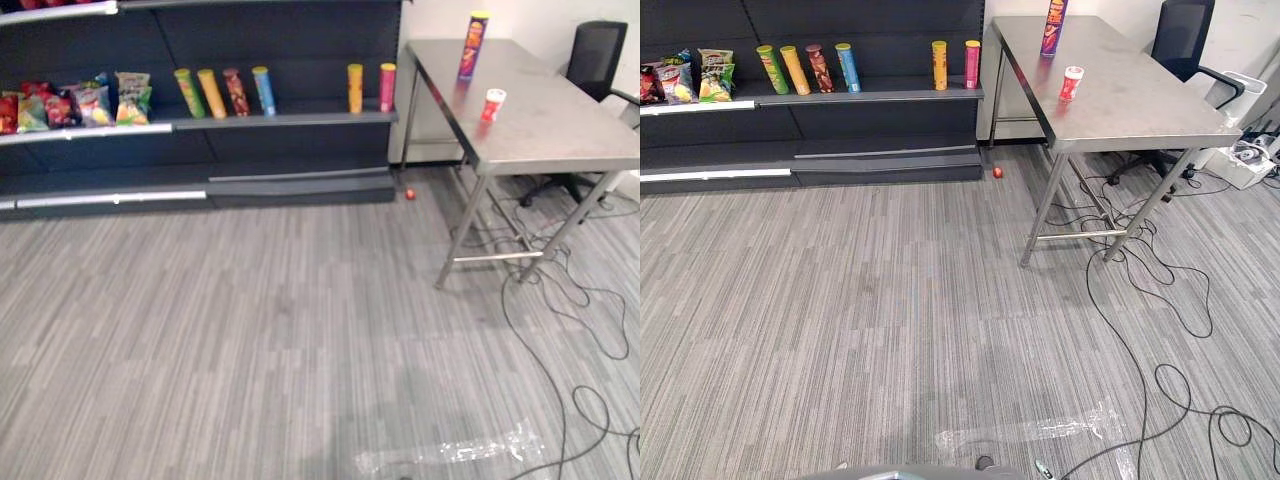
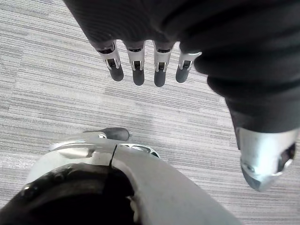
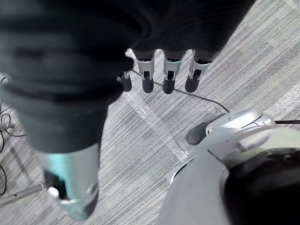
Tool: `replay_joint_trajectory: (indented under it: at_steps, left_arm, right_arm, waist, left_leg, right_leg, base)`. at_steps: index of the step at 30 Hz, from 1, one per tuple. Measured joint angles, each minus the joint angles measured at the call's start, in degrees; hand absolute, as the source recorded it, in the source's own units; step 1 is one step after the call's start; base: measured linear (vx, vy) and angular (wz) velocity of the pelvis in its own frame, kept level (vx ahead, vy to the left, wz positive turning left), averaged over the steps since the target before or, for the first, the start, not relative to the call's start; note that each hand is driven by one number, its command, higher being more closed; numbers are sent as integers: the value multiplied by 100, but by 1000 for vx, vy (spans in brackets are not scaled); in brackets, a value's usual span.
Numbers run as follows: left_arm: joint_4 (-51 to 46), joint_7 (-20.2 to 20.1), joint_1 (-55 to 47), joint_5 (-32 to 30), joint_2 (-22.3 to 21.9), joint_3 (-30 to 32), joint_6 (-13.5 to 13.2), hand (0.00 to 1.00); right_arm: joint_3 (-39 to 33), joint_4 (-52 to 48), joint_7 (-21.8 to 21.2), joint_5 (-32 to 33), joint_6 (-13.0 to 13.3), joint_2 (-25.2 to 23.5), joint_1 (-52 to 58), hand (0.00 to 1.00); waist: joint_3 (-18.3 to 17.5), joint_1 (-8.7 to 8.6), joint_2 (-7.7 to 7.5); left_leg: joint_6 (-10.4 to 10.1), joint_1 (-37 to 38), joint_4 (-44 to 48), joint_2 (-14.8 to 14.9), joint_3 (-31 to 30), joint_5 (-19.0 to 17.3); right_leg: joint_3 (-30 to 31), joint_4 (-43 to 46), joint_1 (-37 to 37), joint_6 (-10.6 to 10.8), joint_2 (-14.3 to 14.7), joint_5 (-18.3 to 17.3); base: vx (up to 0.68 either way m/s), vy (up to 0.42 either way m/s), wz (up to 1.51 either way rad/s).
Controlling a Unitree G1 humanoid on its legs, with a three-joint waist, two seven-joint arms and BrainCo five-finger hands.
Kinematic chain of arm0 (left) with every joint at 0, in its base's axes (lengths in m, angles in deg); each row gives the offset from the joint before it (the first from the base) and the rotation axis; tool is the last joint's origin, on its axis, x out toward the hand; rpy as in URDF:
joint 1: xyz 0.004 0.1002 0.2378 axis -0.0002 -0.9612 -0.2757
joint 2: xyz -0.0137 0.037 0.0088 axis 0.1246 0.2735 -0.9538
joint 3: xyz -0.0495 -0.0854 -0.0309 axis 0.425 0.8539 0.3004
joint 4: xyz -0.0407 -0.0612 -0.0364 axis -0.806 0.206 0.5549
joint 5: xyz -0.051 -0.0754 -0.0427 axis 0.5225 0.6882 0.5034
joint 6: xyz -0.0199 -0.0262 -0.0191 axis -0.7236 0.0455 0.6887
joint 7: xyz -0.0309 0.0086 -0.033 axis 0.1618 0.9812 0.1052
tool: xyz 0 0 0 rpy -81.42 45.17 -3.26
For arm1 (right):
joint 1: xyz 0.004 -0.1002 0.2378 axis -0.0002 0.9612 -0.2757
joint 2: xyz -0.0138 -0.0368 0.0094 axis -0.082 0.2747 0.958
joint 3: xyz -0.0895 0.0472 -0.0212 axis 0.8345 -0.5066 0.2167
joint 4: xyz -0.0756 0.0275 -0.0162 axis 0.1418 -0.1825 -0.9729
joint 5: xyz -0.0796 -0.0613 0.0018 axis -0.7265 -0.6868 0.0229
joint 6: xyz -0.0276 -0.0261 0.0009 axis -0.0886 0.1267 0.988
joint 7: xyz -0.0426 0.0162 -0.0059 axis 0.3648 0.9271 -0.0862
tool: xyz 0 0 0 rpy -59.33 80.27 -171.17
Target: Put the gum and the chips on the shelf.
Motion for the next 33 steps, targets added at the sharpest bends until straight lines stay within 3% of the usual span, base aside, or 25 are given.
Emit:
replay_joint_trajectory:
  at_steps: [33]
  left_arm:
    - [1, 18, 2, 0, 10, -40, -6, 0]
  right_arm:
    - [44, 9, 2, 51, -1, 7, -18, 0]
  waist:
    - [81, 3, -86]
  left_leg:
    - [15, -8, -45, 34, -32, 28]
  right_leg:
    - [-163, -135, 81, -6, 34, 2]
  base:
    - [-30, -33, 2]
